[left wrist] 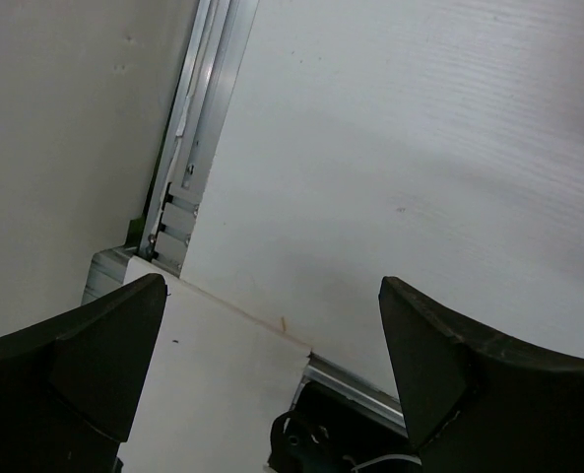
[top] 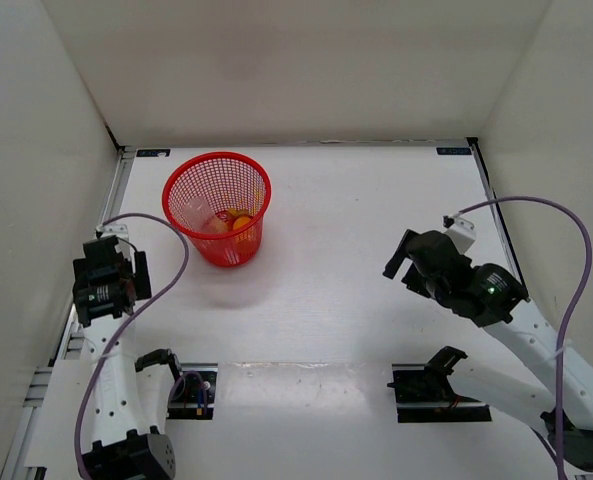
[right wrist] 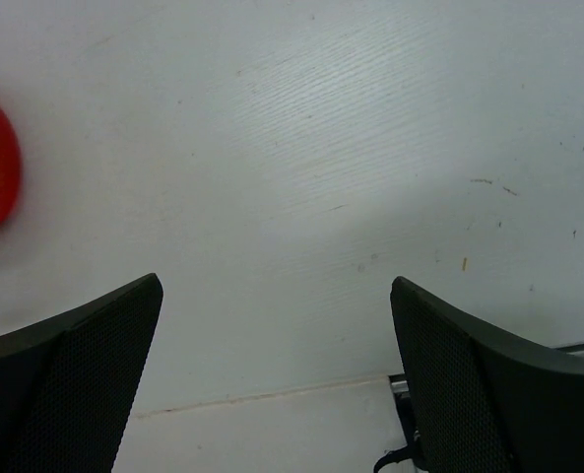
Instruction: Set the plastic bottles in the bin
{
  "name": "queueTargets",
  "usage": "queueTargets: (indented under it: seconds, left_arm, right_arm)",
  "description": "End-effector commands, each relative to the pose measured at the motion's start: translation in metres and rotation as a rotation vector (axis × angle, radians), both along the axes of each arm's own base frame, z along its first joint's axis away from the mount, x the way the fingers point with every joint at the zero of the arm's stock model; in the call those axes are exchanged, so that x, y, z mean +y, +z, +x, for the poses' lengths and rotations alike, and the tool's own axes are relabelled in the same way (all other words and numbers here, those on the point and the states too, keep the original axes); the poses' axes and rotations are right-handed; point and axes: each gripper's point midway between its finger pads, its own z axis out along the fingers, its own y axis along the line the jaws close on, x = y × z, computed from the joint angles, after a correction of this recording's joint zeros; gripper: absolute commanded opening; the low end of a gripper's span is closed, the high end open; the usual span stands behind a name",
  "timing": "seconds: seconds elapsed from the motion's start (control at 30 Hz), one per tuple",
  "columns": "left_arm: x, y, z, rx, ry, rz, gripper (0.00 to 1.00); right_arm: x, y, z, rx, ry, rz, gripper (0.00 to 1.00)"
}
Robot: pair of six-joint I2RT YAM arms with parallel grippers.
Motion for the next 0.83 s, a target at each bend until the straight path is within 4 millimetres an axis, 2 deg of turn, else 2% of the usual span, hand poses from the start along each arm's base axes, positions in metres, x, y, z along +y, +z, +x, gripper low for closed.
queueTargets:
  seconds: [0.0,0.2,0.3,0.4,0.57,0.8]
  left_arm:
    - [0.007,0.001,-0.016,-0.006,0.01,0.072,1.0]
    - [-0.004,-0.03,-0.041,0.064,-0.055,0.062,1.0]
    - [-0.006,-0.046,-0.052,0.129,-0.051,0.048,1.0]
    - [-0.006,-0.045,-0.052,0.115,-0.042,0.045,1.0]
    - [-0.021,-0.039,-0.044,0.072,-0.095,-0.022,1.0]
    - [-0.023,-0.041,-0.045,0.073,-0.093,-0.038,1.0]
  right_arm:
    - [-0.004,-0.011,-0.006,0.052,-0.099,0.04,1.0]
    - [0.005,-0.05,-0.03,0.193,-0.031,0.018,1.0]
    - [0.007,-0.054,-0.037,0.176,-0.022,0.034,1.0]
    - [0.004,-0.053,-0.039,0.154,-0.027,0.048,1.0]
    - [0.002,-0.049,-0.038,0.133,-0.03,0.058,1.0]
    - [0.004,-0.055,-0.043,0.158,-0.017,0.066,1.0]
